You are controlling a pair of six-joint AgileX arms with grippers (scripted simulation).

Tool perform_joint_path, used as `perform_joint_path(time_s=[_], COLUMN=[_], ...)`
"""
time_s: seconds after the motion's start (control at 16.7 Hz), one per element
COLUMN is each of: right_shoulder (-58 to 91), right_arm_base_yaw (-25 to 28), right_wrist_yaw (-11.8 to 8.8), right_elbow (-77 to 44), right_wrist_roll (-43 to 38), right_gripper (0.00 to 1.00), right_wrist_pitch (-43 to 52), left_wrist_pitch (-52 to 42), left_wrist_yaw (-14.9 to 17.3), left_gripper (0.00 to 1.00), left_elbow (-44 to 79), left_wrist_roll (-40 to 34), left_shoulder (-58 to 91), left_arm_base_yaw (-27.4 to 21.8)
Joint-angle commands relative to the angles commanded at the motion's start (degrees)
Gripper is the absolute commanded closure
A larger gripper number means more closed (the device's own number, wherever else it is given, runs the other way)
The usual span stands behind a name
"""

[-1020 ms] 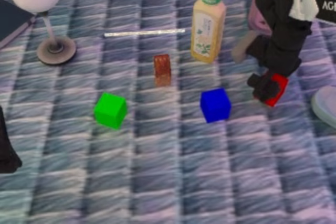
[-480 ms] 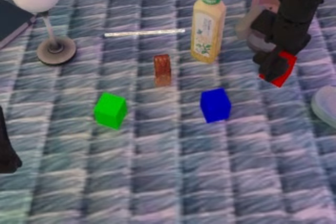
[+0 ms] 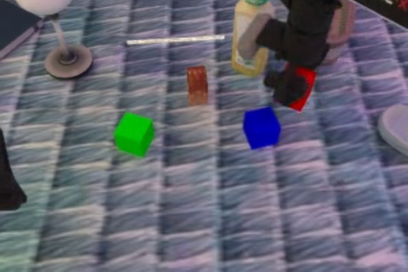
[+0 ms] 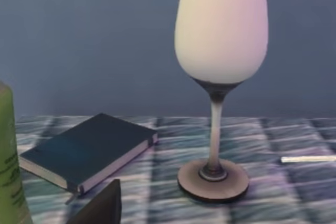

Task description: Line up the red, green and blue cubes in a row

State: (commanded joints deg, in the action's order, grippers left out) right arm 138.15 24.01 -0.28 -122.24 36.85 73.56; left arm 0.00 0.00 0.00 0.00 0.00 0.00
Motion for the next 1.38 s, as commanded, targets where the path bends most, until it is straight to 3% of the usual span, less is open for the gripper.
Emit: perform_joint_path(time_s=[0.36, 0.54, 1.02, 1.38], right_shoulder=[4.8, 6.0, 5.9, 6.2], right_arm_base_yaw=[19.9, 26.6, 27.9, 27.9], right_wrist_yaw=[-0.1, 0.0, 0.0, 0.0], right_elbow=[-10.7, -14.4, -14.1, -1.9], right_wrist_roll=[0.4, 0.4, 0.3, 0.3], right_gripper=[1.00, 1.00, 1.00, 1.00], right_wrist_pitch=[6.4, 8.3, 7.7, -4.7], left_wrist_pitch=[0.0, 0.0, 0.0, 0.0], left_wrist_yaw=[0.0, 0.0, 0.0, 0.0], left_gripper=[0.00, 0.00, 0.00, 0.00], left_elbow=[0.0, 0.0, 0.0, 0.0], left_wrist_roll=[0.0, 0.0, 0.0, 0.0], left_shoulder=[0.0, 0.0, 0.0, 0.0], left_arm_base_yaw=[0.0, 0.0, 0.0, 0.0])
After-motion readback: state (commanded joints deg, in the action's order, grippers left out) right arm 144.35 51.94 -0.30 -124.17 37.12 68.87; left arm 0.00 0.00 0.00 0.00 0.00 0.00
